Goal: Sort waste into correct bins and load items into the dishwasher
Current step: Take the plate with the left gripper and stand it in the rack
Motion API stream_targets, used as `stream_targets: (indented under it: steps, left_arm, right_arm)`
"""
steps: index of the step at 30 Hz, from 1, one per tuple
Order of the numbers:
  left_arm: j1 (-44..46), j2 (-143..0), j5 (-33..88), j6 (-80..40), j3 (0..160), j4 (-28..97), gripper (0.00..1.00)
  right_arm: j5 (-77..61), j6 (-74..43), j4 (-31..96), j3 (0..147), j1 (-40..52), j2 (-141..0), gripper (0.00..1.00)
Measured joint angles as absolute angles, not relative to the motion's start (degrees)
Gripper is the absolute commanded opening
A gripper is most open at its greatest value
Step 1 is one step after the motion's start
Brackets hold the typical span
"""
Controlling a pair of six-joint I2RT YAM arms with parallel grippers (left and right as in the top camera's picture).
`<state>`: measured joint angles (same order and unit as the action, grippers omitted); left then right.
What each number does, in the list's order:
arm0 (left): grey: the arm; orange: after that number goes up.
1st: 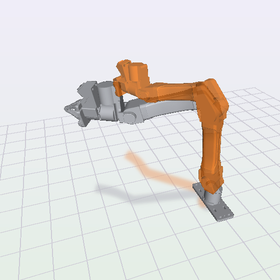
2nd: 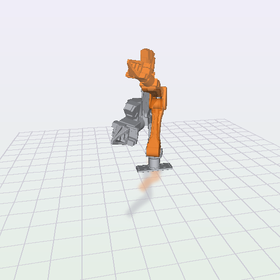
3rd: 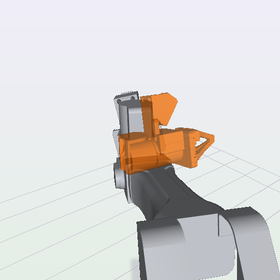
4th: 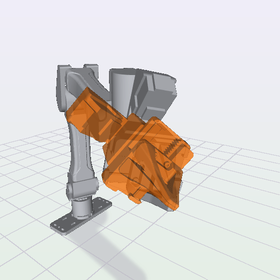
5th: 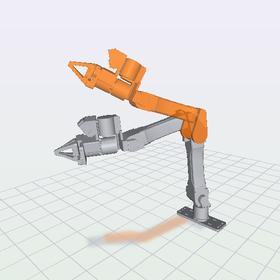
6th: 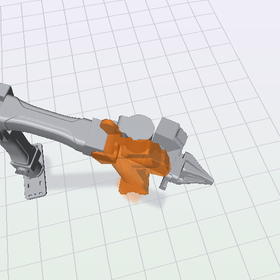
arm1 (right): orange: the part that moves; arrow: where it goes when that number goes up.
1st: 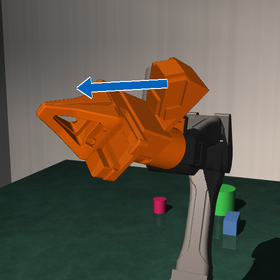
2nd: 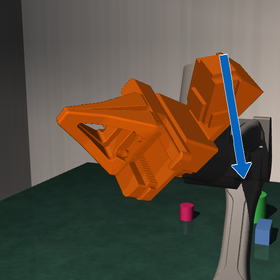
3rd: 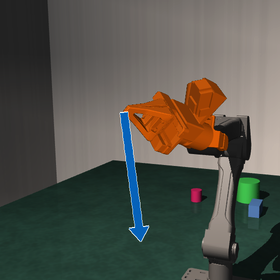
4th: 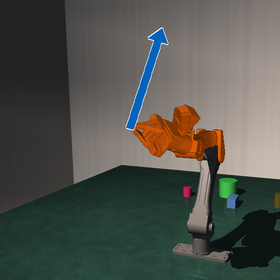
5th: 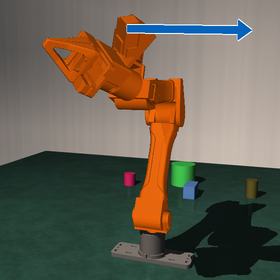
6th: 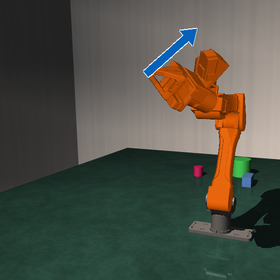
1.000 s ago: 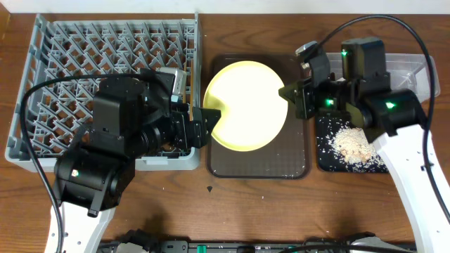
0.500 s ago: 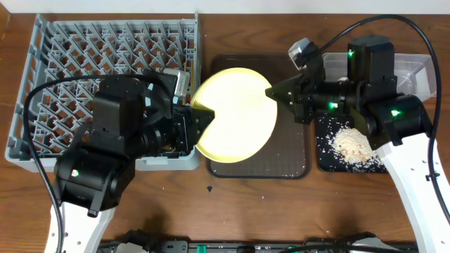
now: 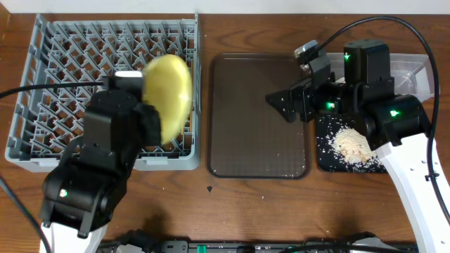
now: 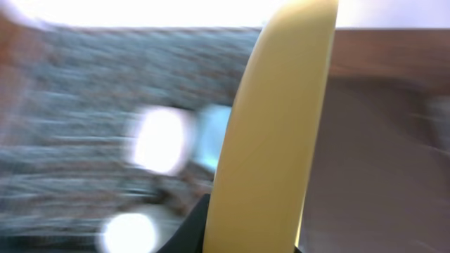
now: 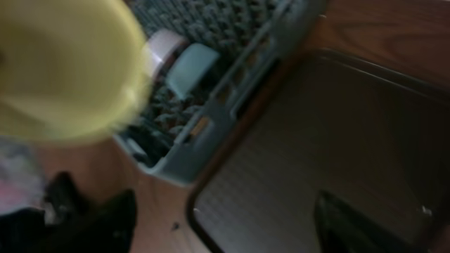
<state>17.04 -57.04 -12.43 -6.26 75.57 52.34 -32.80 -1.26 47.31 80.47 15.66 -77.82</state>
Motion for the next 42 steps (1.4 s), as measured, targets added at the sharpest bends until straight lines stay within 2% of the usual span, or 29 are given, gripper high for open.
stream_targets:
  steps: [5,11,18,28,33,36,38,42]
  left_arm:
    - [16.60,-58.70,-32.23,9.28,75.59,48.47,0.08]
    - [11.86,-66.15,-42.13,23.42,75.59,42.70,0.08]
    - [3.64,-75.77,-43.68,25.54,75.57,40.18,0.08]
    - [-5.21,-86.87,-33.50,25.36,75.57,37.41,0.08]
    - [-5.74,-89.62,-32.25,25.23,75.57,34.83,0.34]
    - [-5.74,-89.69,-32.01,24.95,75.57,33.52,0.38]
    - [-5.74,-89.69,-31.94,25.02,75.57,33.17,0.46]
    - [-5.74,-89.69,-31.83,24.40,75.57,33.15,0.55]
  right_arm:
    - [-28.99,-1.96,47.29,80.49,15.66,-77.82,0.99]
    - [-27.94,-1.96,46.63,80.49,15.66,-77.82,0.99]
    - [-27.35,-1.96,46.89,80.47,15.66,-77.82,0.99]
    - [-27.27,-1.96,46.94,80.47,15.66,-77.82,0.99]
    - [-27.22,-1.96,47.42,80.49,15.66,-77.82,0.99]
    - [-27.18,-1.96,47.81,80.47,15.66,-77.82,0.99]
    - [-27.18,-1.96,48.23,80.47,15.66,-77.82,0.99]
    - [-27.16,-1.96,48.64,80.47,15.66,-77.82,0.99]
